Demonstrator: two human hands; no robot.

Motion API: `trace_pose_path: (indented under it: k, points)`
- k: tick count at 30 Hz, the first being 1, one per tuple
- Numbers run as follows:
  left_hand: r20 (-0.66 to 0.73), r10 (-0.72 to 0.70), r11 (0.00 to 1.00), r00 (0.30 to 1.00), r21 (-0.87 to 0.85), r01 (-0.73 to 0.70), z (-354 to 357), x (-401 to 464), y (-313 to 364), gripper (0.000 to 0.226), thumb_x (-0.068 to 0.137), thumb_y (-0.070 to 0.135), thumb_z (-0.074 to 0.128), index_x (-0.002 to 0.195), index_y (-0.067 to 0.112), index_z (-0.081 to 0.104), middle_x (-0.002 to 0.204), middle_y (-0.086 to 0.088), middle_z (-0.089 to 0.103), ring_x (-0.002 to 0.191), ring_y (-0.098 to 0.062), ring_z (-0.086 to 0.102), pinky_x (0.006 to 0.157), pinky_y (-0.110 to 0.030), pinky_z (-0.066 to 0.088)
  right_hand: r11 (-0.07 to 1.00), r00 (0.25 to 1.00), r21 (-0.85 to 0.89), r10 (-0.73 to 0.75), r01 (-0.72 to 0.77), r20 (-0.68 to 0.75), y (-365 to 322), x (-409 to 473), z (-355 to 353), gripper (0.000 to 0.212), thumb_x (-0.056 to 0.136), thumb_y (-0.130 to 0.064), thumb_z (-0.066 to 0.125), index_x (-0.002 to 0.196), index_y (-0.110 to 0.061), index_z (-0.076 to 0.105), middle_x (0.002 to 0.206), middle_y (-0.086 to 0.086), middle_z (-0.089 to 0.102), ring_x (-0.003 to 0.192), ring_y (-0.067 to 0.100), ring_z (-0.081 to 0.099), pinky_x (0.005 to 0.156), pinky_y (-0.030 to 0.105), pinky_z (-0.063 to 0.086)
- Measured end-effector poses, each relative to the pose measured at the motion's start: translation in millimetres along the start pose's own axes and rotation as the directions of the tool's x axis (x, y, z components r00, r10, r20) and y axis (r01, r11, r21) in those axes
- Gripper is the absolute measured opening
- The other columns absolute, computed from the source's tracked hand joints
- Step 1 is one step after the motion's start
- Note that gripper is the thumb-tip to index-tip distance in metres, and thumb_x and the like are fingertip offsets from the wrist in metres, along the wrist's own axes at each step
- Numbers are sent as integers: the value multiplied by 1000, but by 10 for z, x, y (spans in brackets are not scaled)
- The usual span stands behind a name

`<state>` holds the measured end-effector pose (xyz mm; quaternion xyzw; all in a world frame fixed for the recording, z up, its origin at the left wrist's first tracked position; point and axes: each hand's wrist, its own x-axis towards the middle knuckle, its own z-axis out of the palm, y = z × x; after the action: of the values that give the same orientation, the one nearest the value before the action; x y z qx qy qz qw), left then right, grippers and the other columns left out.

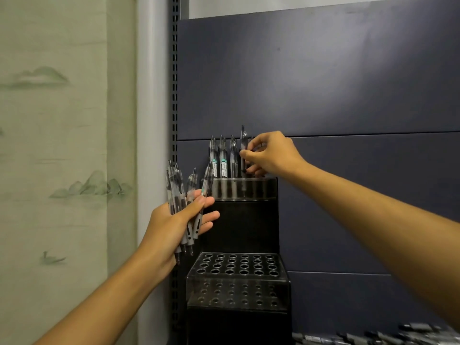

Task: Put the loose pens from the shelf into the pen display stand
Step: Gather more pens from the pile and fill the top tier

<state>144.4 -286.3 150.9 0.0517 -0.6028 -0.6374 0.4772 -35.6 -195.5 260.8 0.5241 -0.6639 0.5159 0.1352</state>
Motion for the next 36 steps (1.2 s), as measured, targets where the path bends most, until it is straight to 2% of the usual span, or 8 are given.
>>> trace_pose_path:
  k: [11, 14, 18, 22, 24, 28, 32, 36]
  points:
    - [28, 14, 1000, 999, -10, -14, 20, -31, 43, 23, 92, 20, 62, 115, 19, 63, 105, 1, 76, 95, -21, 74, 75, -27, 61, 991, 999, -126, -53, 54, 13, 35, -81, -58, 30, 81, -35, 80, 90, -8, 70, 75, 5, 74, 65, 13, 74, 68, 28, 63]
    - [28, 22, 1000, 999, -9, -22, 54, -30, 65, 24, 92, 23, 61, 116, 19, 63, 104, 3, 76, 94, -18, 74, 73, -25, 61, 983, 991, -121, -135, 135, 7, -67, -206, -89, 28, 86, -42, 73, 90, -14, 71, 76, -2, 74, 69, 8, 72, 64, 16, 58]
    - [54, 36, 999, 998, 6, -36, 148, -33, 104, 23, 92, 24, 62, 114, 19, 65, 104, 3, 76, 95, -17, 74, 77, -28, 56, 981, 973, -34, -184, 190, 136, -248, -454, -9, 30, 86, -50, 68, 93, -21, 74, 78, -8, 74, 61, 1, 68, 52, 8, 46]
    - [94, 25, 1000, 995, -7, -24, 228, -45, 106, 23, 93, 22, 61, 114, 17, 66, 104, -2, 77, 95, -19, 74, 76, -27, 58, 985, 968, 157, -111, 76, 224, -267, -576, 77, 23, 89, -31, 72, 97, -10, 74, 66, -6, 69, 54, 1, 62, 45, 8, 42]
    - [99, 9, 999, 995, -38, -5, 243, -44, 100, 22, 93, 23, 61, 113, 16, 67, 103, -5, 77, 96, -22, 74, 76, -27, 61, 980, 974, 182, -114, 78, 195, -243, -584, 104, 20, 90, -28, 71, 94, -10, 74, 66, -4, 69, 55, 1, 63, 47, 9, 43]
    - [47, -29, 992, 998, -118, 35, 210, -1, 89, 24, 90, 17, 64, 113, 11, 70, 105, -9, 76, 96, -26, 74, 79, -30, 60, 966, 993, 257, -63, 35, 100, -247, -485, 64, 23, 93, -28, 67, 100, -6, 68, 96, 6, 74, 74, 16, 75, 54, 21, 52]
    - [15, -42, 994, 999, -104, 43, 139, 7, 67, 24, 90, 20, 62, 113, 14, 69, 104, -5, 76, 93, -23, 74, 74, -29, 62, 933, 999, 358, -29, 36, -24, -342, -285, -173, 16, 96, -20, 65, 104, -7, 63, 94, 11, 74, 70, 25, 76, 54, 24, 55]
    - [22, -43, 998, 999, -48, 44, 81, -26, 53, 24, 92, 25, 60, 113, 17, 69, 104, -4, 77, 94, -20, 74, 76, -32, 62, 945, 983, 318, -12, 70, -182, -258, -61, -396, 13, 95, -20, 66, 103, -11, 61, 96, 13, 73, 67, 25, 75, 58, 28, 58]
